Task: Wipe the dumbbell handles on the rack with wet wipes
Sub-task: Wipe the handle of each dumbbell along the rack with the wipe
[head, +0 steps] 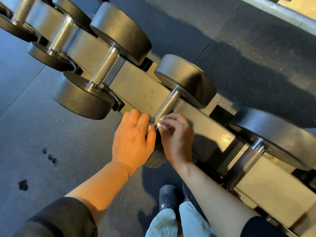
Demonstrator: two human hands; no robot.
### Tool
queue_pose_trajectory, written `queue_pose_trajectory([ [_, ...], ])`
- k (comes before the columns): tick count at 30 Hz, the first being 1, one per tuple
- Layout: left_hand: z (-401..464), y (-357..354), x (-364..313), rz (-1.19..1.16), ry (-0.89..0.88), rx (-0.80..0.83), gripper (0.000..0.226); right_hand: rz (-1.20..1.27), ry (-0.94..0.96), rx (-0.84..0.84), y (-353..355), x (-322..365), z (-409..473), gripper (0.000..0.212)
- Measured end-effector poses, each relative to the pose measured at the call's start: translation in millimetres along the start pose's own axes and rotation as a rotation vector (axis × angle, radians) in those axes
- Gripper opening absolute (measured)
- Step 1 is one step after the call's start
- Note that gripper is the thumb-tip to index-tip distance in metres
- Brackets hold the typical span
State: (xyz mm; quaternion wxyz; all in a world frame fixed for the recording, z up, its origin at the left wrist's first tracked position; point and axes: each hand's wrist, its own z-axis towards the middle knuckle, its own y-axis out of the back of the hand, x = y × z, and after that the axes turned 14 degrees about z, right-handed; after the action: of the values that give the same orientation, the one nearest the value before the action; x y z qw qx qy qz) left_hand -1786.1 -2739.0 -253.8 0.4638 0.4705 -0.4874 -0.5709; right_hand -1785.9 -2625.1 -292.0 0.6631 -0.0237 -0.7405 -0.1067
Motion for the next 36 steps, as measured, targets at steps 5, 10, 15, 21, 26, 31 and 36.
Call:
queue_pose_trajectory([
  [5, 0.6, 0.0, 0.0, 0.015, -0.011, 0.001, 0.022, 0.000, -0.068, 0.076, 11.5, 12.6, 9.9, 0.011],
  [10, -0.3, 1.4, 1.5, -0.023, -0.051, -0.026, 0.016, -0.044, 0.207, -0.283, 4.2, 20.3, 26.3, 0.017],
  [15, -1.3, -1.0, 7.3, -0.082, -0.128, -0.055, 0.017, -0.123, 0.166, -0.233, -9.8, 12.2, 17.0, 0.016],
  [21, -2.9, 4.6, 24.4, -0.294, -0.235, -0.008, 0.020, 0.050, -0.152, -0.085, -18.1, 16.1, -22.7, 0.025],
  [26, 6.3, 1.7, 53.0, -0.434, -0.202, 0.011, 0.024, -0.138, 0.126, -0.285, -27.6, 36.4, -12.1, 0.010],
  [31, 22.1, -18.4, 80.8, -0.492, -0.180, 0.069, 0.016, -0.339, 0.086, -0.335, -38.2, 40.4, 27.2, 0.018],
  [36, 16.0, -28.1, 80.4, -0.629, -0.149, 0.106, 0.040, -0.388, -0.053, -0.234, -45.0, 34.0, 11.0, 0.019],
])
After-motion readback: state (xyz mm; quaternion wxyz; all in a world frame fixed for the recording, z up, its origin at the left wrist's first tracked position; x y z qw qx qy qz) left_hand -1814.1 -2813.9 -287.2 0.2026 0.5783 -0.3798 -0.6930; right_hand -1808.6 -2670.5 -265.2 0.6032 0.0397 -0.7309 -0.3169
